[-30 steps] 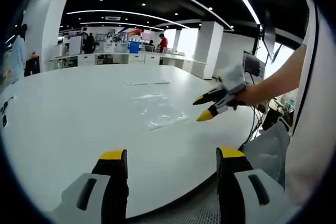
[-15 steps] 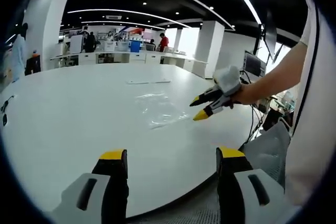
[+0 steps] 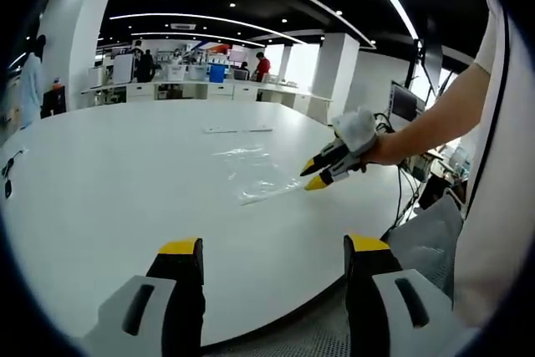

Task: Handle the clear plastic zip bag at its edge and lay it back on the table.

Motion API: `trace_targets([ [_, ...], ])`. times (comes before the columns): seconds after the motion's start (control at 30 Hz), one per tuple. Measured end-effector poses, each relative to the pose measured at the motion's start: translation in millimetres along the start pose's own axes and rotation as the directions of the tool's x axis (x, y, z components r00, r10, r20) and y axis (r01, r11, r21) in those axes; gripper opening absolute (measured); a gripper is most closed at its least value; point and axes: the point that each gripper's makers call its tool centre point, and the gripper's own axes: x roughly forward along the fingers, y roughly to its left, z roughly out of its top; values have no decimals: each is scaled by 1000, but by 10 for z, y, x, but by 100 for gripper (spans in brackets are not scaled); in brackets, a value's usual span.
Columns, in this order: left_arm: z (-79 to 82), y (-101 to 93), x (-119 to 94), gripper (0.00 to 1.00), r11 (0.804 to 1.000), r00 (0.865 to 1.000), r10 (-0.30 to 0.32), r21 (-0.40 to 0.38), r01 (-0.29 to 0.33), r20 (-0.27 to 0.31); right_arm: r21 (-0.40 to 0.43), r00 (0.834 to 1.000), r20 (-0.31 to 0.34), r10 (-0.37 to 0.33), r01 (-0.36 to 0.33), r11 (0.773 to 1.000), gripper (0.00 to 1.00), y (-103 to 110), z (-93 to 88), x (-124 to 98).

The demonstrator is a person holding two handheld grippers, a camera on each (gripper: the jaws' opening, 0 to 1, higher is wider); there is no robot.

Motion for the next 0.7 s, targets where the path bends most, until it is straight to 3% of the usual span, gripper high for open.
trace_targets([
  [0.7, 12, 23, -8, 67, 1000, 1000, 6, -9, -6, 0, -11, 998, -39, 40, -40, 999, 11, -36, -64, 91],
])
